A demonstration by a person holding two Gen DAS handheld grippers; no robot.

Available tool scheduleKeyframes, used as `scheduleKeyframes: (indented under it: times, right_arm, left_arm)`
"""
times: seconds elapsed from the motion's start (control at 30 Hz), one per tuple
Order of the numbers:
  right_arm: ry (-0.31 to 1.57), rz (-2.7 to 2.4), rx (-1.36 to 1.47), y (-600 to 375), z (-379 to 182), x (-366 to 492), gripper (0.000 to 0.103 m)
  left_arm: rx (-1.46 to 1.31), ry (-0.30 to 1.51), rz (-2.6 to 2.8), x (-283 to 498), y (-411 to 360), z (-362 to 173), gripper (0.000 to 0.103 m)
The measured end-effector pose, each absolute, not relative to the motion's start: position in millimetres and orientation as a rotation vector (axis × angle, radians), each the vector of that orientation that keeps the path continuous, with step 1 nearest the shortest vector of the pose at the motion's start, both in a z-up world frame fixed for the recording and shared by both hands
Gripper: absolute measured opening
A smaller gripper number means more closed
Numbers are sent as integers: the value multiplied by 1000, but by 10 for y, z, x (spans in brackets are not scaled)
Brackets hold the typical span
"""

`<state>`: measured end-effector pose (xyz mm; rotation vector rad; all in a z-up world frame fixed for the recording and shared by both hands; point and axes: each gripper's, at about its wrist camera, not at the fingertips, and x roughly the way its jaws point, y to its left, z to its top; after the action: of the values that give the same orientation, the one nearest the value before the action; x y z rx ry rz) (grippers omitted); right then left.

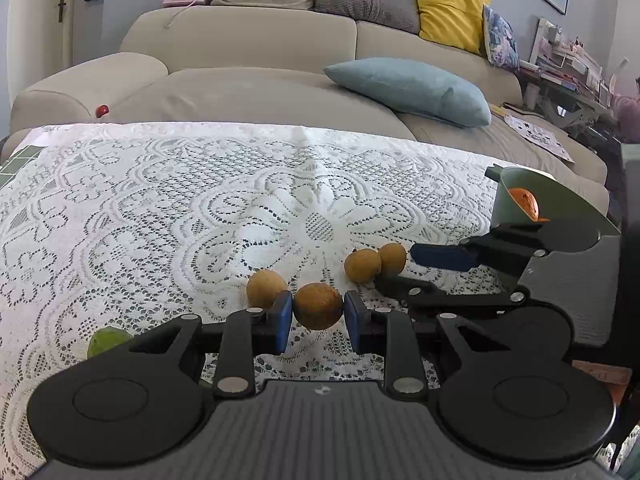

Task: Organize fruits
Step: 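Grasp a small brown fruit with the left tool while the right tool grasps another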

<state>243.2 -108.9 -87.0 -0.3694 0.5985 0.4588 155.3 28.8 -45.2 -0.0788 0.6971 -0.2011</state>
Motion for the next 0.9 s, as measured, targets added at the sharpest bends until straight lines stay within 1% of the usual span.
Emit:
scheduleKeyframes:
  times: [0.07, 0.13, 0.2, 0.33, 0.73, 0.77, 0.8, 0.9]
  right_arm:
    - [608, 464, -356, -1082, -886, 2450, 31]
    - [613, 464, -352, -1072, -901, 2454, 29]
    - [619, 468, -338, -1077, -900, 2465, 22]
    - [615, 453, -349, -1062, -909, 2465, 15]
    - [606, 448, -287, -1142, -750, 2317, 12]
    - [610, 453, -274, -1163, -736, 2296, 5]
    - [615, 463, -261, -1186, -719, 2273, 0]
    - [632, 467, -269, -1205, -738, 2233, 0]
  left_arm:
    - [-85, 702, -201, 1554, 293, -456, 31]
    - [-86, 705, -201, 1547, 295, -459, 31]
    - [-83, 705, -204, 1541, 287, -455, 31]
    - [-81, 705, -204, 1528, 286, -456, 31]
    - [-85, 706, -194, 1490, 300, -446, 31]
    - [-88, 709, -193, 1491, 300, -447, 31]
    - [-92, 713, -195, 1491, 298, -450, 31]
    - [-93, 721, -197, 1494, 282, -459, 31]
